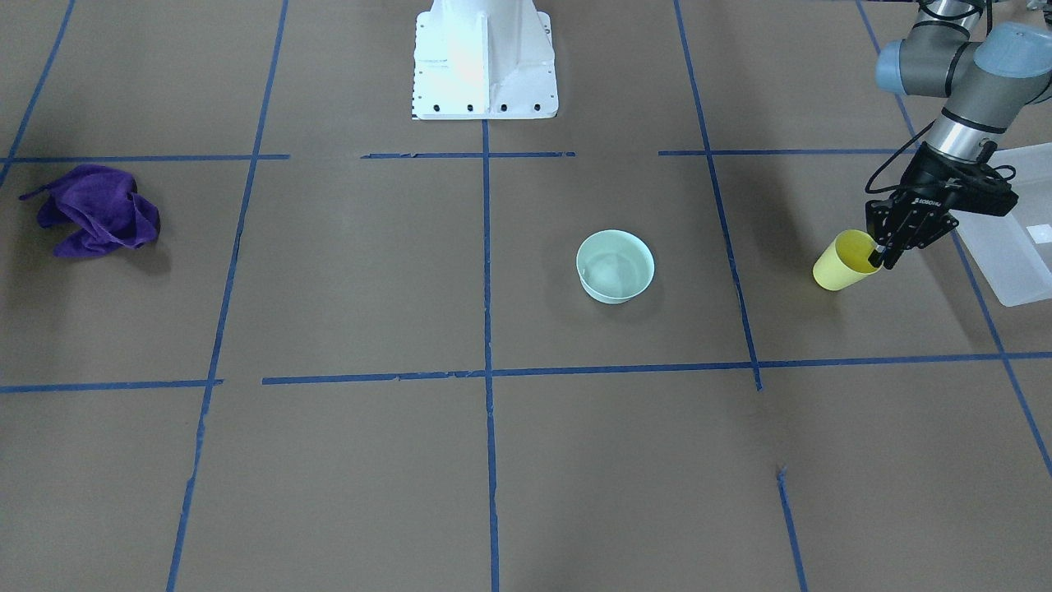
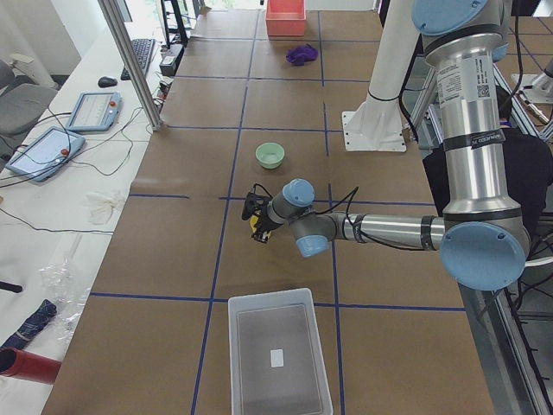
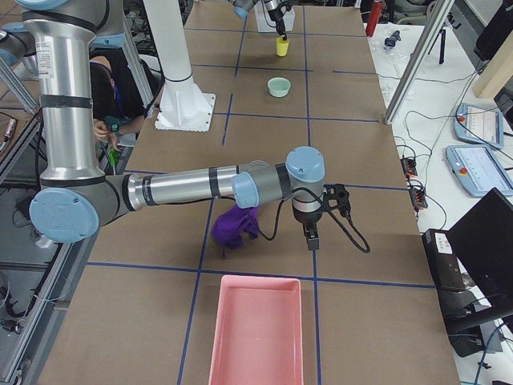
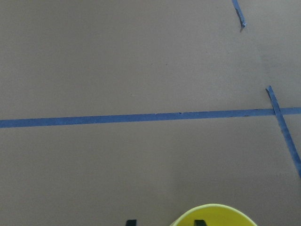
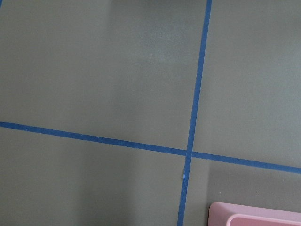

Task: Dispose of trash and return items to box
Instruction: 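Carry the yellow cup with the left gripper into the clear bin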

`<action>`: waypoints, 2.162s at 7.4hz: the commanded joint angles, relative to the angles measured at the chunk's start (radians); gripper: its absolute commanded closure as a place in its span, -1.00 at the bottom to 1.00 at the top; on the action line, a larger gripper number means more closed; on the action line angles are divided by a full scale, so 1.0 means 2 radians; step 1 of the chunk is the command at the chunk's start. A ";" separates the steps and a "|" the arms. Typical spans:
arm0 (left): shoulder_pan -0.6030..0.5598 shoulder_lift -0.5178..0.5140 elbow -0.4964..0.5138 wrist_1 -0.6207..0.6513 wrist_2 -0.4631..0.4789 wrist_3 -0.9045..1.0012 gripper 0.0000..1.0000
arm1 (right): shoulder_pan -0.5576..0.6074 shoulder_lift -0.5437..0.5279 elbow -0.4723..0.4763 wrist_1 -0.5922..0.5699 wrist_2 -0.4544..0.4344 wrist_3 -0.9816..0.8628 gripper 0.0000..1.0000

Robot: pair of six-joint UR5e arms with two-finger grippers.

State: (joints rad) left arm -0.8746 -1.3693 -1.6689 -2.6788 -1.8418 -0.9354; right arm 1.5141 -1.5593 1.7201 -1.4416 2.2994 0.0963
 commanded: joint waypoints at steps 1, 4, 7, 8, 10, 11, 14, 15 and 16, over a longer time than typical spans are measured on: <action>-0.001 -0.001 -0.005 -0.001 -0.001 0.020 1.00 | -0.002 -0.002 0.002 0.001 0.000 -0.001 -1.00; -0.085 0.021 -0.045 0.006 -0.125 0.144 1.00 | -0.003 -0.001 0.007 0.001 0.000 0.000 -1.00; -0.282 0.007 -0.041 0.180 -0.222 0.437 1.00 | -0.004 -0.001 0.010 0.001 0.000 0.001 -1.00; -0.327 -0.002 -0.035 0.233 -0.223 0.532 1.00 | -0.004 -0.001 0.010 0.001 0.001 0.001 -1.00; -0.389 -0.003 0.011 0.259 -0.230 0.660 1.00 | -0.005 -0.001 0.010 0.001 0.001 0.000 -1.00; -0.391 0.000 0.051 0.244 -0.244 0.684 1.00 | -0.005 -0.001 0.010 0.001 0.001 0.000 -1.00; -0.376 0.017 0.134 0.041 -0.245 0.545 1.00 | -0.006 -0.001 0.010 0.001 0.001 0.000 -1.00; -0.363 0.021 0.139 0.038 -0.261 0.543 1.00 | -0.007 -0.001 0.010 0.001 0.001 0.000 -1.00; -0.346 0.021 0.139 0.038 -0.278 0.539 1.00 | -0.007 -0.001 0.010 0.001 0.000 0.000 -1.00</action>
State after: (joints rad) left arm -1.6033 -1.3316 -1.4033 -2.5788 -2.3609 0.1652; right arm 1.5010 -1.5616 1.7399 -1.4404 2.3007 0.0967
